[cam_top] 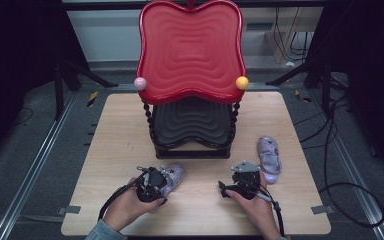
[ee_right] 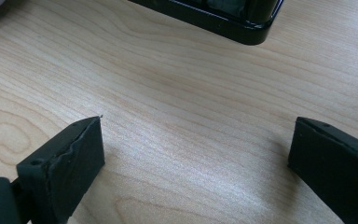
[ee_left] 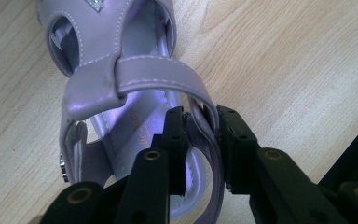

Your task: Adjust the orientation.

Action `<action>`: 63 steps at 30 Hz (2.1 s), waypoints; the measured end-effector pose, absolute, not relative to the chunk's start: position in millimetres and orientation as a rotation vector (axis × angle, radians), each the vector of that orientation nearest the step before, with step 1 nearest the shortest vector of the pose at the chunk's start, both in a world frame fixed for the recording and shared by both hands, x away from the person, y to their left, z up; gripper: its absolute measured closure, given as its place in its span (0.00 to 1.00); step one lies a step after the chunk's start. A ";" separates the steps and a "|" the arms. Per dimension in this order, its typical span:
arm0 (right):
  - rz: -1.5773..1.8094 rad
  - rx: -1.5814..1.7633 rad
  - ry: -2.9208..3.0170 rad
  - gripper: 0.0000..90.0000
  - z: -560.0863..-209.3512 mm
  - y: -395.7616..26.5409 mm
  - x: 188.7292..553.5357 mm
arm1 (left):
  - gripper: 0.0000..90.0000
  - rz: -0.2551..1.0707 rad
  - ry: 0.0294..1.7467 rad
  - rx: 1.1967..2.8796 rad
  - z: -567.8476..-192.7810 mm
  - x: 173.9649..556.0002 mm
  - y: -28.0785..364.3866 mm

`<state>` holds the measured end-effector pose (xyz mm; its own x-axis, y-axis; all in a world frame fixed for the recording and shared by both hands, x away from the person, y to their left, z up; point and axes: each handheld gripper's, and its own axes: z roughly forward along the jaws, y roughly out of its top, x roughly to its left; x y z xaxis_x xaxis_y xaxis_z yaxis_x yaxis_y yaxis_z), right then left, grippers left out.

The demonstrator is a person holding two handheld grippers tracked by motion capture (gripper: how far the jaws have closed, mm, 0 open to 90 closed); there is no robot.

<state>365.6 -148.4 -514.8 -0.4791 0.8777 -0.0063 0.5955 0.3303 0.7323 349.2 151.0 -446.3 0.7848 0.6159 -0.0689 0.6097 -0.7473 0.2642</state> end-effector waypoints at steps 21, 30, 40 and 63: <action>0.953 1.300 2.199 0.04 -514.8 -148.4 365.6 | 0.96 -0.020 0.967 2.599 -442.3 355.4 164.1; 0.953 1.300 2.198 0.04 -514.8 -148.4 365.6 | 0.96 -0.039 0.977 2.468 -434.5 356.3 175.7; 0.953 1.300 2.198 0.04 -514.8 -148.4 365.6 | 0.96 -0.106 0.894 2.413 -423.7 355.6 175.6; 0.952 1.299 2.199 0.04 -514.8 -148.4 365.6 | 0.96 -0.208 0.828 2.140 -400.2 355.3 166.4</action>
<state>365.6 -148.4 -514.8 -0.4796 0.8775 -0.0070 0.5952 0.3311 0.7322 355.3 166.4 -400.2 0.7707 0.4904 -0.4069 0.6243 -0.4533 0.6362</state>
